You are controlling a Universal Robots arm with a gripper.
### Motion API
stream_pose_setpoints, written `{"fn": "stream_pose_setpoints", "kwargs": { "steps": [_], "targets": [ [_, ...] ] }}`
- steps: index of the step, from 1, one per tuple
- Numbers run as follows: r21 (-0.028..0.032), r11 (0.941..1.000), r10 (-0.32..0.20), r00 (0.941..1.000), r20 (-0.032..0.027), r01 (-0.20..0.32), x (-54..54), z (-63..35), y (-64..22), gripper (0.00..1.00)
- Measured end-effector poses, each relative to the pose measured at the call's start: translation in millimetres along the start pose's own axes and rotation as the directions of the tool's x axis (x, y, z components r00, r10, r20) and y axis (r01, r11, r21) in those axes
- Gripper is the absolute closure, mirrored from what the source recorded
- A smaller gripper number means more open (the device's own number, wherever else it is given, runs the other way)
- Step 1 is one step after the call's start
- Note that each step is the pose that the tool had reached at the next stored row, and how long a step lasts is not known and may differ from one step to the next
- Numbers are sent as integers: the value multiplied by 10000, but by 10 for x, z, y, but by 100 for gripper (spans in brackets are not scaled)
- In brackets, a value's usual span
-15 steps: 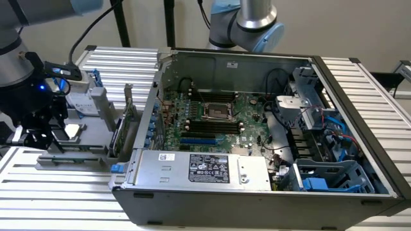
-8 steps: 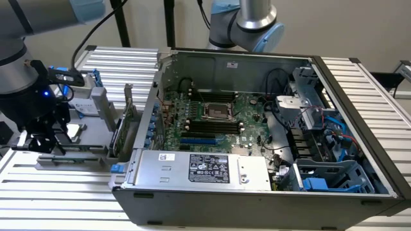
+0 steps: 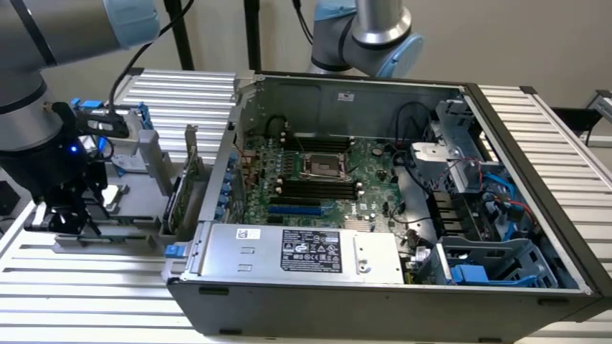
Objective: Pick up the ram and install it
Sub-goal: 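Pick up the ram and move it above insertion slot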
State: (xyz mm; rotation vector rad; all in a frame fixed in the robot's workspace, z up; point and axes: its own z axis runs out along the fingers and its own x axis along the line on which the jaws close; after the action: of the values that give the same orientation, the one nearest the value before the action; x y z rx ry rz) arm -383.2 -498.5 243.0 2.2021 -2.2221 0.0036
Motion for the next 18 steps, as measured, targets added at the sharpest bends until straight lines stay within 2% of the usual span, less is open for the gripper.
{"fn": "stream_pose_setpoints", "kwargs": {
  "steps": [9, 18],
  "targets": [
    [5, 10000, -59, 10000, 0, 59, -12, 164, 71, 64],
    [7, 10000, -78, 10000, 0, 78, -36, 327, 71, 64]
  ]
}}
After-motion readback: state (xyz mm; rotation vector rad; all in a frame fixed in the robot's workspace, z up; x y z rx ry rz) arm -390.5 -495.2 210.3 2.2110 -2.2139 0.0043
